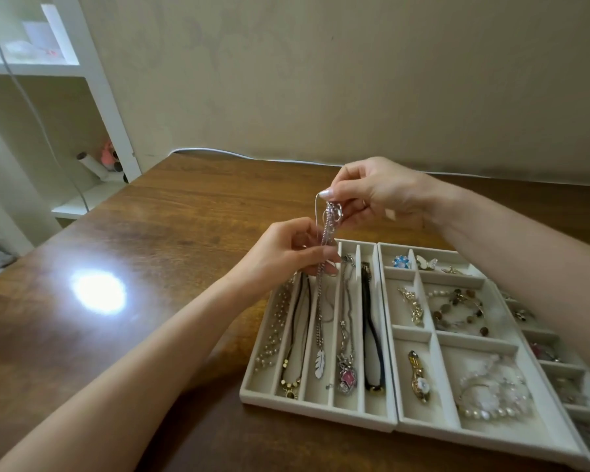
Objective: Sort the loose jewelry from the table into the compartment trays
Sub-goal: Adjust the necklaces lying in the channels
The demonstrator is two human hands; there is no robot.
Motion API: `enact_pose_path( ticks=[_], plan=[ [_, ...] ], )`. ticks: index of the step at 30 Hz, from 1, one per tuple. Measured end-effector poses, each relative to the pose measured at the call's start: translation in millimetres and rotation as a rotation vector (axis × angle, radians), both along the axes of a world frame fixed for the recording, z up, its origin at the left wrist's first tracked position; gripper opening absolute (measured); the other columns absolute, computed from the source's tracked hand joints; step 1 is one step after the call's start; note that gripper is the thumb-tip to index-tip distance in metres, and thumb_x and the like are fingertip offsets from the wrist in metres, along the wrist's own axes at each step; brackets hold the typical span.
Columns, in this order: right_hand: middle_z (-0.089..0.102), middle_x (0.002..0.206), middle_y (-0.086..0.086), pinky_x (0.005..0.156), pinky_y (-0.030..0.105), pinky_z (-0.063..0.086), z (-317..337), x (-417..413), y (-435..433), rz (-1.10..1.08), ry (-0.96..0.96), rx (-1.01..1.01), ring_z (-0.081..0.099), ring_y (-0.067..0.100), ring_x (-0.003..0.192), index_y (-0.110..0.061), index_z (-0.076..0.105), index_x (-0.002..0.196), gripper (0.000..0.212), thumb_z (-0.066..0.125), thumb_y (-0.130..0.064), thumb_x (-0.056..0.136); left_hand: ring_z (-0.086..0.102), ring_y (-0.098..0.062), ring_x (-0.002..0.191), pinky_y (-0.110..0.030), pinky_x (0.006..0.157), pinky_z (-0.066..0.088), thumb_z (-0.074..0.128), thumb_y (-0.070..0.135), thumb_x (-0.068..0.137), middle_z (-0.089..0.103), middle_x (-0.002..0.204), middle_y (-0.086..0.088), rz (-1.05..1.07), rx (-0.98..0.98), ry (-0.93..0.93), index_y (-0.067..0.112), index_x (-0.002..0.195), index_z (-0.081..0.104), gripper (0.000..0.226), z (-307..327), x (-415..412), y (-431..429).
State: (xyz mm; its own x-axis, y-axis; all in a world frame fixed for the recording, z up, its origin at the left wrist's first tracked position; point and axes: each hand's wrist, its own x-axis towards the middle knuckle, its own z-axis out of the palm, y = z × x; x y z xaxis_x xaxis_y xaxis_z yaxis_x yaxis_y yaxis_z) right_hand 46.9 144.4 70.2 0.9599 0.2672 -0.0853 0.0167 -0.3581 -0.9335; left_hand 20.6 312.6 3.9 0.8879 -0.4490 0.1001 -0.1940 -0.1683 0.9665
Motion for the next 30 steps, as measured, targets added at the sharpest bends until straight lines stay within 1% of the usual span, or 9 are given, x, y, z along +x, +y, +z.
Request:
enact_pose_path(
  ticks=[3, 7, 11, 14, 17, 21, 23, 27, 30],
  plan=[
    [0.06, 0.069, 0.006, 0.051, 0.024, 0.054, 2.1, -1.2, -0.4, -0.01, 0.027, 0.075, 0.061, 0.012, 0.053, -0.007, 0.056, 0.085, 0.007, 0.062, -0.009, 0.088, 0.07, -0.021, 0.078, -0.028, 0.071, 0.056, 0.061, 0.013, 0.086, 0.073, 0.089, -0.012, -0.001, -0.009, -0.014, -0.001, 0.097, 0.061, 0.017, 0.0, -0.5, 0.1],
    [0.056, 0.068, 0.003, 0.051, 0.024, 0.049, 2.5, -2.1, -3.2, -0.008, 0.075, 0.169, 0.054, 0.011, 0.053, -0.009, 0.053, 0.085, 0.007, 0.059, -0.009, 0.089, 0.07, -0.015, 0.078, -0.022, 0.069, 0.052, 0.058, 0.014, 0.089, 0.073, 0.085, -0.009, 0.037, -0.043, -0.044, 0.003, 0.092, 0.066, 0.014, 1.3, 0.7, 0.9],
    [0.058, 0.069, 0.003, 0.046, 0.017, 0.043, -0.1, -1.3, -4.6, -0.007, 0.107, 0.193, 0.051, 0.011, 0.054, -0.009, 0.053, 0.088, 0.007, 0.061, -0.011, 0.088, 0.07, -0.017, 0.081, -0.02, 0.069, 0.053, 0.052, 0.015, 0.094, 0.074, 0.086, -0.008, 0.049, -0.119, -0.031, 0.006, 0.09, 0.062, 0.014, 5.2, -1.8, -0.2],
    [0.06, 0.067, 0.005, 0.044, 0.016, 0.039, -2.0, -0.6, -4.3, -0.024, 0.099, 0.161, 0.051, 0.01, 0.055, -0.011, 0.055, 0.084, 0.008, 0.062, -0.011, 0.088, 0.07, -0.019, 0.082, -0.024, 0.073, 0.054, 0.048, 0.015, 0.096, 0.073, 0.083, -0.008, 0.065, -0.18, -0.011, 0.007, 0.09, 0.057, 0.013, 7.3, -2.9, -0.7],
    [0.059, 0.068, 0.005, 0.043, 0.015, 0.038, -2.9, -0.9, -2.9, -0.017, 0.078, 0.137, 0.05, 0.009, 0.054, -0.011, 0.056, 0.085, 0.008, 0.063, -0.011, 0.088, 0.066, -0.014, 0.069, -0.03, 0.077, 0.056, 0.052, 0.013, 0.093, 0.069, 0.072, -0.002, 0.048, -0.234, 0.034, 0.008, 0.087, 0.054, 0.008, 9.7, -3.4, 0.0],
    [0.06, 0.069, 0.001, 0.056, 0.022, 0.043, -1.9, -1.6, -1.4, 0.025, 0.022, 0.147, 0.052, 0.012, 0.059, -0.012, 0.059, 0.083, 0.007, 0.065, -0.013, 0.087, 0.052, -0.009, 0.046, -0.025, 0.055, 0.05, 0.059, 0.015, 0.09, 0.065, 0.061, -0.001, 0.094, -0.172, 0.015, 0.006, 0.1, 0.055, 0.014, 9.8, -4.1, 0.4],
    [0.059, 0.068, 0.001, 0.058, 0.024, 0.042, -0.2, -3.2, -1.1, 0.06, 0.02, 0.17, 0.052, 0.012, 0.059, -0.013, 0.06, 0.085, 0.006, 0.066, -0.014, 0.084, 0.052, -0.009, 0.044, -0.029, 0.055, 0.048, 0.06, 0.019, 0.09, 0.066, 0.059, -0.003, 0.117, -0.107, -0.009, 0.008, 0.107, 0.055, 0.021, 8.9, -4.0, 0.5],
    [0.057, 0.072, 0.001, 0.051, 0.018, 0.045, 1.9, -7.9, -1.6, 0.162, 0.018, 0.177, 0.051, 0.01, 0.057, -0.009, 0.062, 0.096, 0.018, 0.065, -0.01, 0.079, 0.06, -0.01, 0.06, -0.021, 0.06, 0.05, 0.058, 0.02, 0.092, 0.068, 0.069, -0.001, 0.107, -0.047, -0.085, 0.008, 0.096, 0.065, 0.015, 7.8, -4.0, 0.5],
    [0.059, 0.075, 0.001, 0.053, 0.015, 0.046, 3.4, -9.5, -1.9, 0.205, -0.003, 0.154, 0.054, 0.007, 0.06, -0.007, 0.063, 0.104, 0.024, 0.064, -0.001, 0.081, 0.056, -0.014, 0.074, -0.027, 0.074, 0.048, 0.058, 0.022, 0.091, 0.064, 0.08, -0.006, 0.098, -0.016, -0.13, 0.012, 0.091, 0.068, 0.014, 6.4, -1.8, 1.4]
  ],
)
